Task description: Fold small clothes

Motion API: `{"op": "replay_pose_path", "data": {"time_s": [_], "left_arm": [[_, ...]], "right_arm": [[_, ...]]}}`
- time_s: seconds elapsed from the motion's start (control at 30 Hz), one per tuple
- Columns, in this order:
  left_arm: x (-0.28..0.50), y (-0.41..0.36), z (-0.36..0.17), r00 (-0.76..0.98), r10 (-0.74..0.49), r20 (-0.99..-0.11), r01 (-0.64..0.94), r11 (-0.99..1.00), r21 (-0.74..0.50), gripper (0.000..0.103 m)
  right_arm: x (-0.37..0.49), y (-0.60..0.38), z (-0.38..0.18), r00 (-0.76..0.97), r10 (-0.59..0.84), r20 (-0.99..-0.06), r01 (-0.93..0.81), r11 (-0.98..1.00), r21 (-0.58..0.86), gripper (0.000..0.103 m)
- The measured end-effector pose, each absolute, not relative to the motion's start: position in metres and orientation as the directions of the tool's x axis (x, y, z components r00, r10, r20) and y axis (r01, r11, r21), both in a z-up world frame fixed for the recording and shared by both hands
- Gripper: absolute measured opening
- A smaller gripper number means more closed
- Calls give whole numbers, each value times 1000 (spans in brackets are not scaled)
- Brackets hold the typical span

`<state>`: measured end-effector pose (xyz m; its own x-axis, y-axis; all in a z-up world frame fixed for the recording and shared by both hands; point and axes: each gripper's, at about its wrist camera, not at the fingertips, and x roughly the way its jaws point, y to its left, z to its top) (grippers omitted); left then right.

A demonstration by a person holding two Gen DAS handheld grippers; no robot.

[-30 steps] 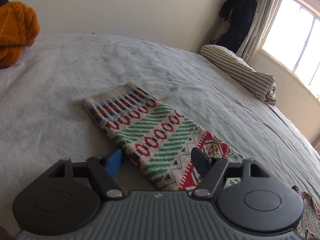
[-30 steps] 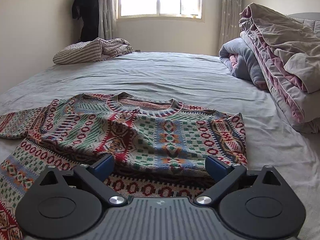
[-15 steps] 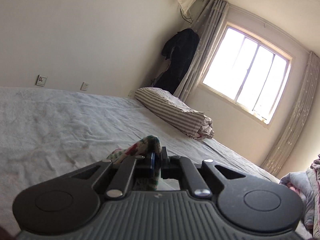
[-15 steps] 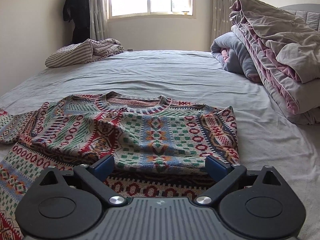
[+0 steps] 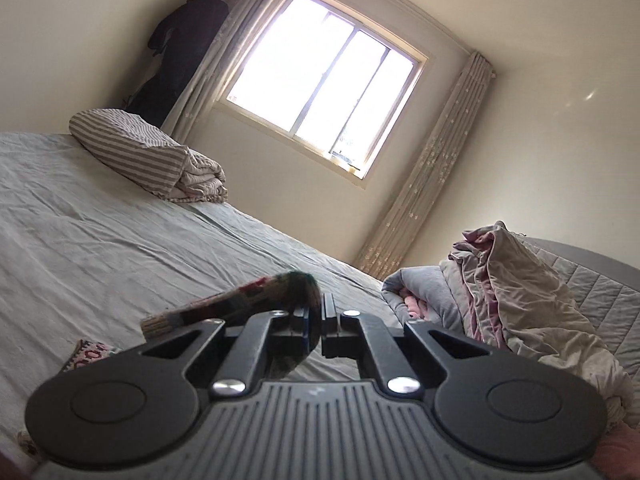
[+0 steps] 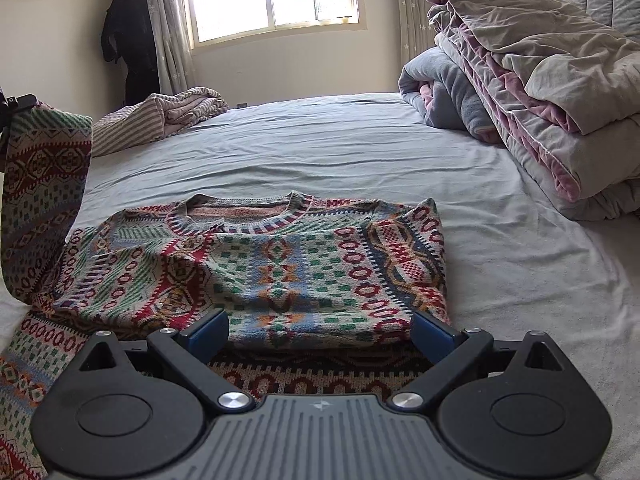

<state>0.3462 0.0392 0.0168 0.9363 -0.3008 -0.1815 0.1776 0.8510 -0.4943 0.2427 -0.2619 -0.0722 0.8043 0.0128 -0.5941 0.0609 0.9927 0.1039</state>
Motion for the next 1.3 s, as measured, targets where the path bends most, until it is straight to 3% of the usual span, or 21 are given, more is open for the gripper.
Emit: {"op": "replay_pose_path", "data": {"time_s": [0.27, 0.47, 0.57, 0.63, 0.67, 0.73, 0.77, 0.9, 1.03, 1.2, 1.3], "left_arm": [[339, -57, -57, 780, -484, -396, 306, 848, -433, 2], [322, -85, -109, 648, -508, -568, 398, 861, -316, 4], [321, -73, -108, 614, -556, -560, 425, 831, -359, 18], [320, -65, -98, 585, -586, -561, 440, 810, -387, 42], [316, -60, -91, 584, -594, -554, 455, 804, -382, 48], [304, -49, -76, 606, -576, -549, 479, 815, -326, 75], [298, -44, -71, 611, -565, -554, 492, 820, -293, 78], [267, -8, -56, 685, -481, -547, 518, 850, -100, 83], [269, 31, -67, 784, -336, -523, 388, 922, -10, 85], [297, 85, -96, 802, -300, -517, 218, 952, -214, 83], [308, 108, -114, 789, -345, -508, 178, 920, -350, 82]], "right_arm": [[243, -284, -75, 807, -9, -590, 118, 982, 146, 98], [245, -292, -78, 804, -14, -595, 134, 978, 157, 98], [246, -288, -81, 801, -21, -598, 130, 982, 138, 98], [245, -284, -80, 800, -24, -600, 121, 985, 121, 98], [245, -283, -80, 800, -23, -599, 116, 986, 116, 98], [245, -277, -76, 803, -18, -595, 97, 990, 101, 98], [245, -273, -74, 807, -14, -591, 82, 993, 89, 98], [244, -245, -64, 826, 15, -563, -8, 1000, 14, 97], [250, -194, -62, 832, 95, -547, -170, 981, -88, 91], [262, -136, -68, 817, 206, -538, -386, 889, -246, 79], [269, -112, -79, 809, 170, -562, -444, 803, -397, 73]]}}
